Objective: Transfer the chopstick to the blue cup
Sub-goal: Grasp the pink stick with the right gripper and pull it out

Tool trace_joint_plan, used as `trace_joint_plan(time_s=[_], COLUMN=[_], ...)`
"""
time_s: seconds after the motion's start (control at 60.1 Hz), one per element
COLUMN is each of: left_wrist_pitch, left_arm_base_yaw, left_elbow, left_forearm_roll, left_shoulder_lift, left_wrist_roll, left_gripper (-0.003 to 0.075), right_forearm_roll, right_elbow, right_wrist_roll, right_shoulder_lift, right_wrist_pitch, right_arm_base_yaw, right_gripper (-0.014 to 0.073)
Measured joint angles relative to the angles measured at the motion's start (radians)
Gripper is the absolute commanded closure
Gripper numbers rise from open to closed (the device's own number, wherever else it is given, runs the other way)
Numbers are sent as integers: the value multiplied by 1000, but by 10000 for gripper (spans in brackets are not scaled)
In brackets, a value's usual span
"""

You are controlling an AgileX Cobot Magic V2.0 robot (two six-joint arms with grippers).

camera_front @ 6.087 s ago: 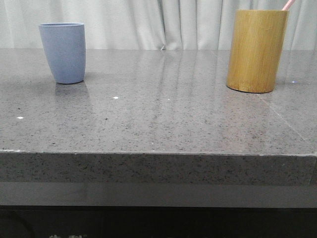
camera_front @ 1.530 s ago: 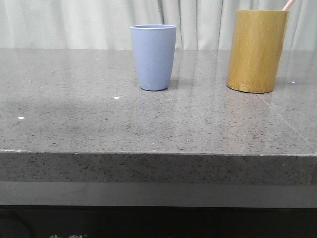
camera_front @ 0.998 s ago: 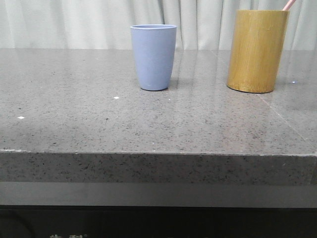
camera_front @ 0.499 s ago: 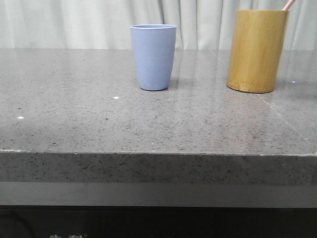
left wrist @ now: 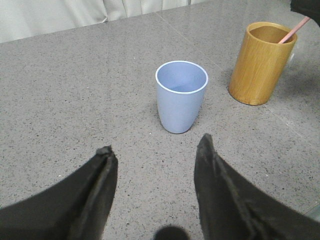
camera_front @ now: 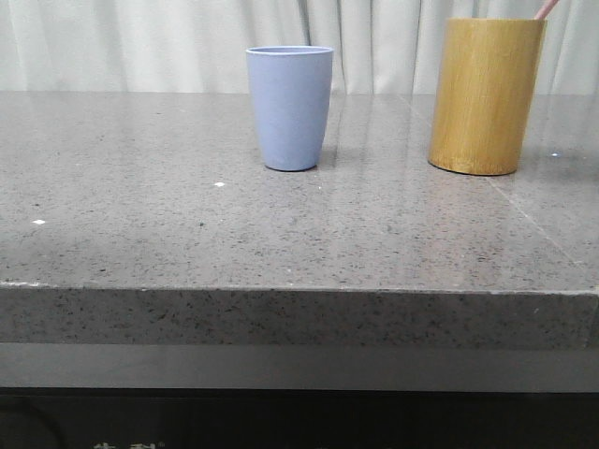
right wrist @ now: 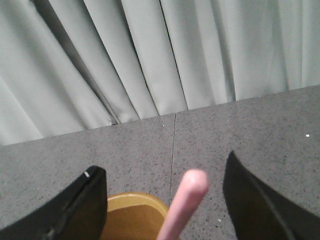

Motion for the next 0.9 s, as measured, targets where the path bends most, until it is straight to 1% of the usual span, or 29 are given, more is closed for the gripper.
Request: trace_joint_plan(time_s=[0.05,0.166,0.233,0.416,0.499,0.632,0.732,0.782,0.898], left_wrist_pitch=[0,0,2,6,7,7,7,7,7], left_arm_base_yaw=[0,0,0,0,0,0,0,0,0], left_elbow=[0,0,0,0,0,0,0,0,0], left_forearm_roll=[0,0,0,0,0,0,0,0,0], left_shoulder_lift=[0,0,0,0,0,0,0,0,0], left_wrist_roll=[0,0,0,0,0,0,0,0,0], left_gripper=[372,372,372,372,372,372,372,372,372], right_forearm_roll=[0,0,0,0,0,-10,-43,-62,-107], right_elbow=[-1,-1,-1,-1,-1,-1,-1,-2,-11], right_wrist_roll=[0,2,2,2,2,2,4,4,4], right_shoulder_lift=[0,0,0,0,0,0,0,0,0], right_wrist_pitch=[13,24,24,-1,-12,-28,-39,-39,-37], right_arm_base_yaw=[0,0,0,0,0,0,0,0,0], right_gripper=[151,298,351,411,453,578,643,657,659])
